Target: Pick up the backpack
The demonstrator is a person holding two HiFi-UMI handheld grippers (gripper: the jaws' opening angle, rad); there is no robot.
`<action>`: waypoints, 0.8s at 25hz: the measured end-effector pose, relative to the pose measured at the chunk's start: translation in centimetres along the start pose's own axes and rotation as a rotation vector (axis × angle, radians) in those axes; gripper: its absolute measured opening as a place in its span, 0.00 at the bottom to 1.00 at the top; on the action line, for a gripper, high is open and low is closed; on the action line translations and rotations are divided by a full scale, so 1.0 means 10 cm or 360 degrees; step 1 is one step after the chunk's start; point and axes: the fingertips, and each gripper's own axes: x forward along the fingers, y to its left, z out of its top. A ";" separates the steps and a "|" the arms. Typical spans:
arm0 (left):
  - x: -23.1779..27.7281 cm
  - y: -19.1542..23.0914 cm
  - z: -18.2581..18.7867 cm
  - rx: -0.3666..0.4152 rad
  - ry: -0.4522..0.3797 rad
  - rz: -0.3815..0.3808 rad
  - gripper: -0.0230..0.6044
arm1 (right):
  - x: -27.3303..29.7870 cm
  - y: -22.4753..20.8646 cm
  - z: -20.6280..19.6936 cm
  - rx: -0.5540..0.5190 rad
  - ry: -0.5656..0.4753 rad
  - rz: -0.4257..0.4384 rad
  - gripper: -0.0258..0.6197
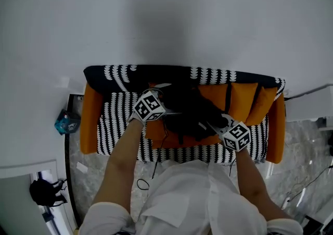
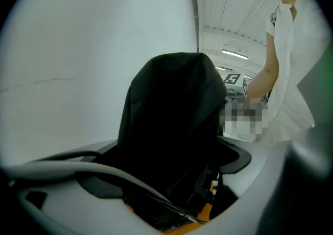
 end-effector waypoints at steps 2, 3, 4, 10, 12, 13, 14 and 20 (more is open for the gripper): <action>0.00 -0.04 0.00 -0.0014 -0.0005 0.0020 0.90 | -0.01 -0.01 0.00 0.0005 -0.0004 -0.0018 0.14; 0.00 -0.08 0.01 -0.0036 -0.0008 0.0019 0.90 | -0.01 -0.02 0.00 0.0011 -0.0008 -0.0031 0.14; 0.01 -0.12 0.02 -0.0067 -0.0015 0.0013 0.89 | -0.01 -0.04 -0.01 0.0020 -0.0012 -0.0047 0.14; -0.02 -0.28 0.04 -0.0191 -0.0080 0.0133 0.55 | -0.03 -0.07 -0.01 0.0066 -0.0023 -0.0090 0.14; -0.04 -0.27 0.02 -0.0221 -0.0104 0.0206 0.47 | -0.03 -0.07 -0.02 0.0078 -0.0024 -0.0101 0.14; -0.05 -0.28 0.02 -0.0228 -0.0115 0.0232 0.45 | -0.03 -0.07 -0.02 0.0086 -0.0027 -0.0110 0.14; -0.05 -0.29 0.02 -0.0236 -0.0125 0.0256 0.43 | -0.03 -0.08 -0.01 0.0095 -0.0032 -0.0119 0.14; -0.07 -0.38 0.02 -0.0296 -0.0133 0.0344 0.36 | -0.04 -0.11 0.00 0.0140 -0.0047 -0.0192 0.14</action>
